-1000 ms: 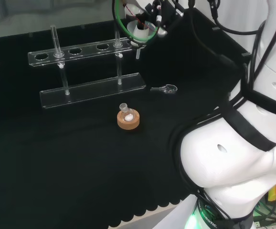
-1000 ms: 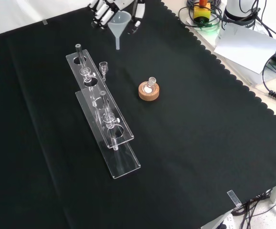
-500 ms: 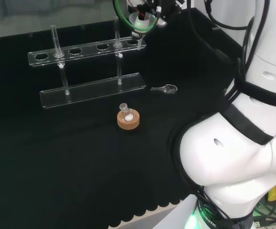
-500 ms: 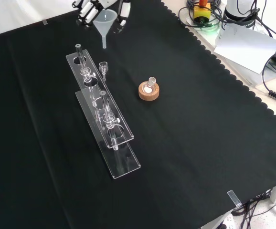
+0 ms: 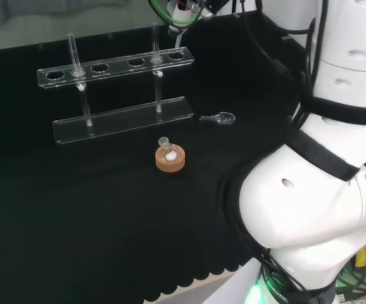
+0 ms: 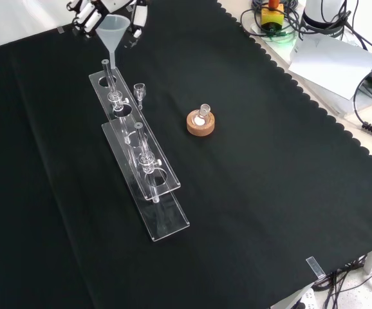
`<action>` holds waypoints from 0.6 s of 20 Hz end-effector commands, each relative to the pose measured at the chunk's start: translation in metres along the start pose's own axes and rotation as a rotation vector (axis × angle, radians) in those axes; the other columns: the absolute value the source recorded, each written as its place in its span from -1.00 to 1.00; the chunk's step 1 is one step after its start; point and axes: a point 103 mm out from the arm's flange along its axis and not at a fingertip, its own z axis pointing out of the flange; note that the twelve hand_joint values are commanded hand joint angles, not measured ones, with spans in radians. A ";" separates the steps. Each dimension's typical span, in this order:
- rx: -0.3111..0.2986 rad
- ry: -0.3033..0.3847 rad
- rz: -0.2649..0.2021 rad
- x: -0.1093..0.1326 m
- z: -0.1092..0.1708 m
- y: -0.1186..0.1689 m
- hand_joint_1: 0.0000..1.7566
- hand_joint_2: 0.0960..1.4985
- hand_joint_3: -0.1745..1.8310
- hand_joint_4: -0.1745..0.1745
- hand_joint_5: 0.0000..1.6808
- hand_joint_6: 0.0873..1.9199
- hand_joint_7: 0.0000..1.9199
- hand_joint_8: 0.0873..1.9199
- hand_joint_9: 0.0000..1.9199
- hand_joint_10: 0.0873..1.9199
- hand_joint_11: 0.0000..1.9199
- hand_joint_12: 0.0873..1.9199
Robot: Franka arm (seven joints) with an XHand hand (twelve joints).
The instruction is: Put the funnel back on the funnel stand.
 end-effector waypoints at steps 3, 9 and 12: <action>0.018 -0.008 -0.015 -0.001 0.009 0.022 -0.22 0.10 -0.32 0.27 -0.11 -0.13 -0.49 -0.40 -0.07 -0.59 -0.44 0.29; 0.026 -0.020 -0.029 0.007 0.014 0.030 -0.22 0.10 -0.32 0.27 -0.11 -0.12 -0.50 -0.40 -0.07 -0.59 -0.44 0.30; 0.039 -0.033 -0.027 0.008 0.019 0.033 -0.22 0.10 -0.32 0.27 -0.10 -0.12 -0.50 -0.40 -0.07 -0.59 -0.44 0.30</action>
